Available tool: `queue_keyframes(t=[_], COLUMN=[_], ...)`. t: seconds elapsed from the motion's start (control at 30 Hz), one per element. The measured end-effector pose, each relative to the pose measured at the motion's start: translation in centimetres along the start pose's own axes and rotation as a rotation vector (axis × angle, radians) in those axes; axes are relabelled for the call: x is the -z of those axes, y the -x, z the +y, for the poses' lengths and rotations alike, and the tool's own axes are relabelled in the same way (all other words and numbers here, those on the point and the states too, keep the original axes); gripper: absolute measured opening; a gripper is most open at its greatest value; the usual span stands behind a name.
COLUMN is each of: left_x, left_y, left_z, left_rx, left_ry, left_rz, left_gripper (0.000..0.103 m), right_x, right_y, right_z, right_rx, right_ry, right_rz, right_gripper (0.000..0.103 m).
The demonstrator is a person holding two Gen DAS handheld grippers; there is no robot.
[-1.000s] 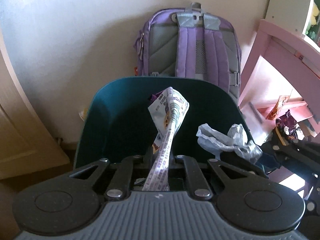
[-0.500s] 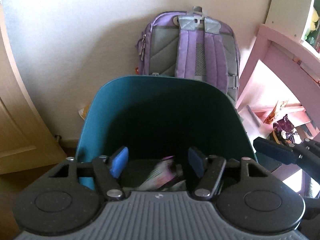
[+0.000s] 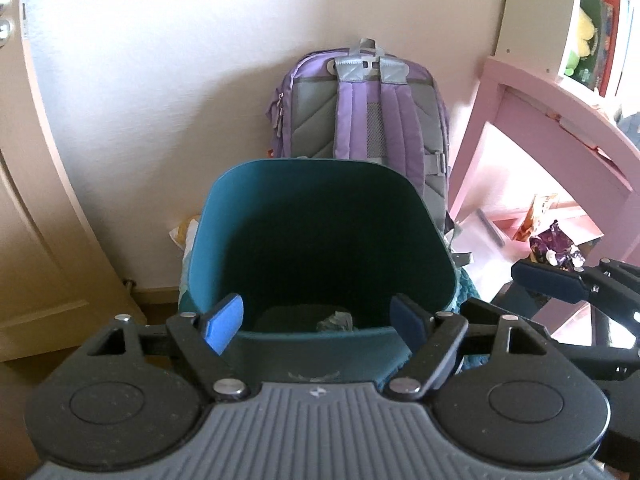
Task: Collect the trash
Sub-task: 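Withdraw both tools from the wastebasket and lower toward the floor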
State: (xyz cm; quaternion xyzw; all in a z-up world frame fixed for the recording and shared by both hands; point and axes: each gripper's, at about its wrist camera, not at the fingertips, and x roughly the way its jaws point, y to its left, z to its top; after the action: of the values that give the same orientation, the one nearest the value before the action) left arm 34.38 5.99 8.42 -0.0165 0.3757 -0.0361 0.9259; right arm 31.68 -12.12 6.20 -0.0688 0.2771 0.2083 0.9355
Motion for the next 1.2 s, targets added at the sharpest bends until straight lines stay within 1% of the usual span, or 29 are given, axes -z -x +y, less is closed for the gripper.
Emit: queue_keyframes(t=[0.2, 0.3, 0.4, 0.47, 0.57, 0.6, 0.67, 0.73, 0.83, 0.9, 1.0, 1.1, 1.2], left_x=[2.0, 2.8, 3.9, 4.8, 6.2, 6.6, 7.7, 8.7, 10.4, 11.5, 13.6, 16.0, 18.1], left_y=[2.8, 3.9, 4.8, 5.4, 6.1, 6.3, 6.6, 6.8, 6.8, 6.4, 5.8, 4.5, 2.6], left_z=[0.1, 0.3, 0.6, 0.9, 1.4, 1.6, 2.0, 2.5, 3.7, 4.7, 6.5, 8.6, 10.6], left_rx=[0.003, 0.015, 0.042, 0.063, 0.088, 0.093, 0.097, 0.099, 0.121, 0.132, 0.157, 0.156, 0.122], left_ry=[0.002, 0.002, 0.015, 0.028, 0.036, 0.037, 0.036, 0.043, 0.055, 0.063, 0.070, 0.081, 0.088], left_rz=[-0.015, -0.021, -0.018, -0.013, -0.014, -0.015, -0.016, -0.024, -0.024, -0.023, -0.045, -0.061, -0.021], left_gripper=[0.081, 0.081, 0.082, 0.088, 0.092, 0.093, 0.099, 0.100, 0.101, 0.103, 0.103, 0.103, 0.103], right_x=[1.2, 1.7, 2.3, 2.7, 3.3, 3.6, 4.4, 5.2, 6.7, 7.8, 9.5, 11.5, 13.8], right_y=[2.2, 3.3, 4.0, 4.4, 4.8, 4.9, 5.0, 4.9, 4.6, 4.2, 3.0, 1.3, -0.8], right_z=[0.7, 1.0, 1.4, 1.7, 2.1, 2.3, 2.7, 3.1, 3.6, 3.9, 4.1, 4.2, 4.3], right_rx=[-0.012, -0.028, -0.043, -0.055, -0.077, -0.084, -0.097, -0.108, -0.120, -0.130, -0.133, -0.137, -0.136], right_ry=[-0.001, -0.003, -0.005, -0.010, -0.011, -0.012, -0.008, -0.007, -0.009, -0.014, -0.021, -0.038, -0.047], right_rz=[0.000, 0.002, 0.002, 0.004, 0.009, 0.012, 0.018, 0.026, 0.040, 0.048, 0.071, 0.102, 0.129], right_gripper=[0.051, 0.051, 0.051, 0.052, 0.052, 0.052, 0.053, 0.053, 0.054, 0.054, 0.055, 0.056, 0.056])
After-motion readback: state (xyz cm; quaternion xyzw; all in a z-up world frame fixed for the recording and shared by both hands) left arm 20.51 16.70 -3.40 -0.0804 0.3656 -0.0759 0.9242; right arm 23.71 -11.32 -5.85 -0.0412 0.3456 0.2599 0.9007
